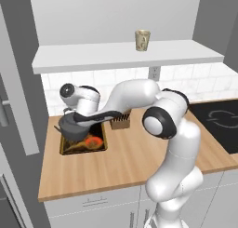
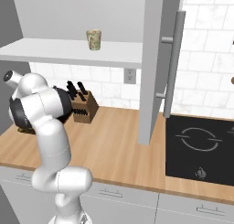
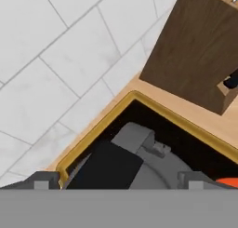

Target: Pick the kettle from the counter and place it on the tray. Then pick the mug from the cabinet and place it on the tray. Then close the cabinet doors.

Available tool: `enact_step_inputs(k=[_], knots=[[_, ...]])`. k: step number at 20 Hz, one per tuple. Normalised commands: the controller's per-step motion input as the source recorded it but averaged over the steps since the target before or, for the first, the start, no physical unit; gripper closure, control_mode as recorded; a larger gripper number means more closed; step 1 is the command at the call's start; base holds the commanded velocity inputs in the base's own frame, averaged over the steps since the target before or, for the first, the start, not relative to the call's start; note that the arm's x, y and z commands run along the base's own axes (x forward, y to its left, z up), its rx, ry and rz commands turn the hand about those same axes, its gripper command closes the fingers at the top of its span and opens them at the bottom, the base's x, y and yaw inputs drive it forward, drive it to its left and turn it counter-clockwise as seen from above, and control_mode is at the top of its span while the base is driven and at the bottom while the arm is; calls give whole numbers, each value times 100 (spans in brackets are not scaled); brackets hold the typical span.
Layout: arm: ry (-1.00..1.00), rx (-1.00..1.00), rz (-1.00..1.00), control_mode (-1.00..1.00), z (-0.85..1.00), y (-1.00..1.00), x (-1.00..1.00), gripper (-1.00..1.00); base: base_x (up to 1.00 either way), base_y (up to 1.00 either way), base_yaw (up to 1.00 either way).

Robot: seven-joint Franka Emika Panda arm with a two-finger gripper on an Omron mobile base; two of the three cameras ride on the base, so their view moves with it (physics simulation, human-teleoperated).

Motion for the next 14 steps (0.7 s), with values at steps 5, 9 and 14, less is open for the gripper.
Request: enact_step_inputs(k=[5, 9, 14], knots=[[-5, -2, 3, -100, 10, -5, -3, -100, 0, 0, 0], [-2, 0, 8, -100, 18, 0, -2, -100, 0, 0, 0], [-4, 0, 10, -100, 18, 0, -6, -100, 0, 0, 0]])
